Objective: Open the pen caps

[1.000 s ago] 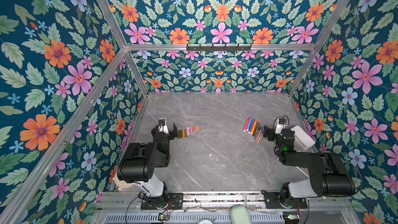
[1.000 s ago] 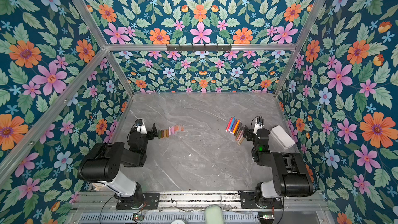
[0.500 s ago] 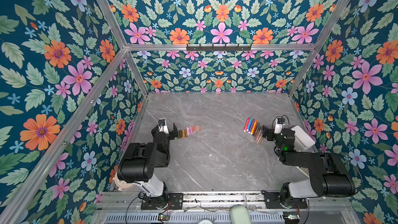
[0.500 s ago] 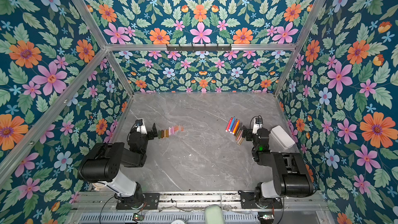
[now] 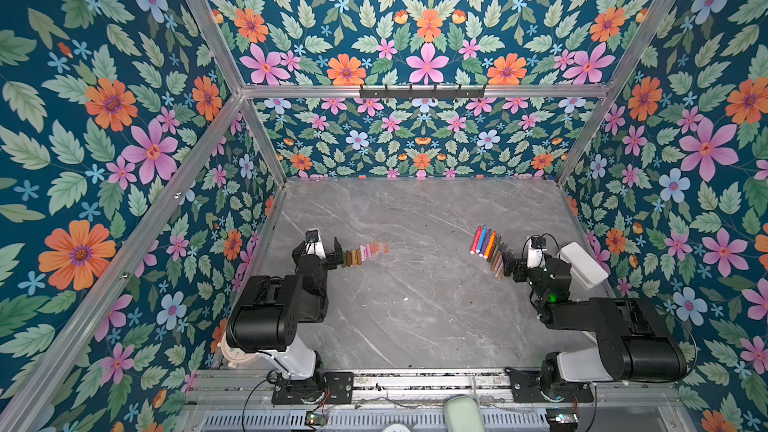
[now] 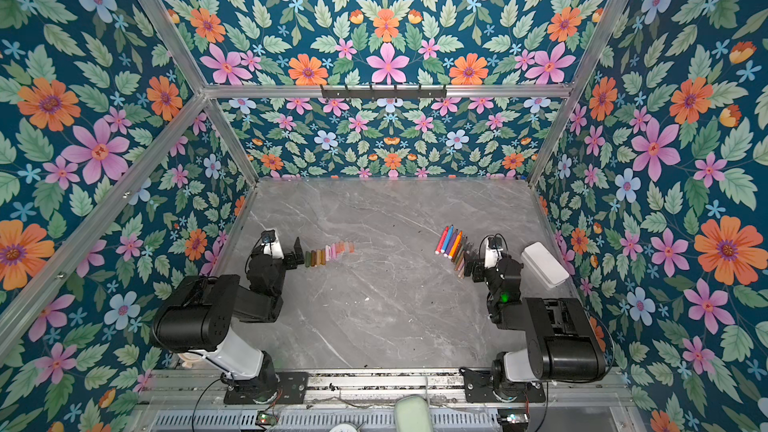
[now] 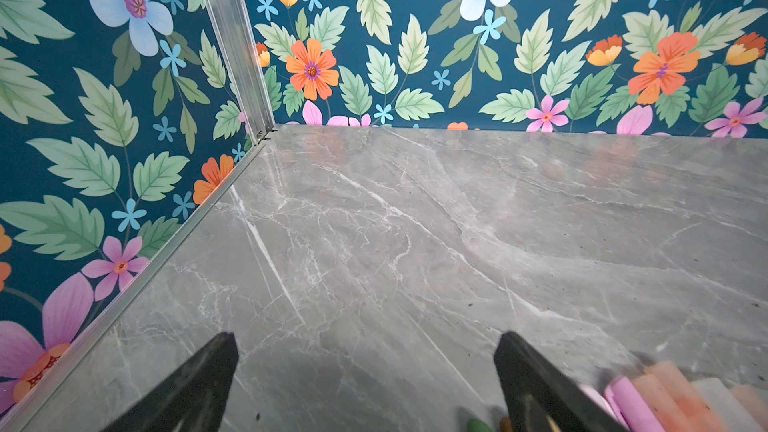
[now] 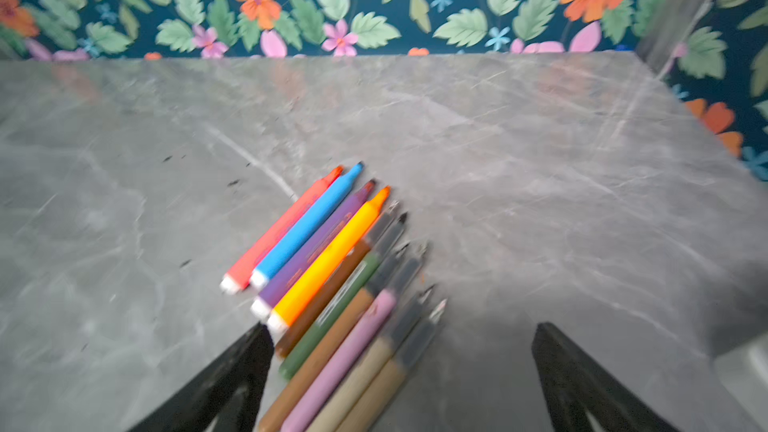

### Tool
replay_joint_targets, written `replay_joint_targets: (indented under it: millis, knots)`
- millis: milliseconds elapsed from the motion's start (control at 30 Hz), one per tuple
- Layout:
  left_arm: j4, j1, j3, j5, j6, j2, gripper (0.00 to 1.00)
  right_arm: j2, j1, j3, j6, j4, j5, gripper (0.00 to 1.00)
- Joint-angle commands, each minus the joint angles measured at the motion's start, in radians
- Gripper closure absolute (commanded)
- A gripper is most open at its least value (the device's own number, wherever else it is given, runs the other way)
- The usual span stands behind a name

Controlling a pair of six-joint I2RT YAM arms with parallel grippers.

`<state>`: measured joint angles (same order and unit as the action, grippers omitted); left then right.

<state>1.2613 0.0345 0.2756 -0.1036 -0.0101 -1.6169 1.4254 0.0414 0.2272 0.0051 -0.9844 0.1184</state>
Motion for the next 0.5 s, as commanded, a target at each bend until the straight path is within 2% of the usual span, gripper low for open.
replay_joint_targets:
  millis: [0,67,300,467]
  knots:
    - [0.012,0.000,0.001,0.004,-0.010,0.003,0.00,-0.001,0.002,0.044,0.118,0.049,-0.254,0.02]
    - [0.011,0.000,0.001,0.005,-0.010,0.003,0.00,0.014,-0.003,0.086,0.050,0.100,-0.112,0.02]
    - [0.010,-0.001,0.001,0.004,-0.011,0.003,0.00,0.011,0.001,0.098,0.043,0.131,-0.067,0.02]
    - [0.012,-0.001,0.001,0.004,-0.011,0.003,0.00,0.009,0.000,0.090,0.038,0.116,-0.078,0.02]
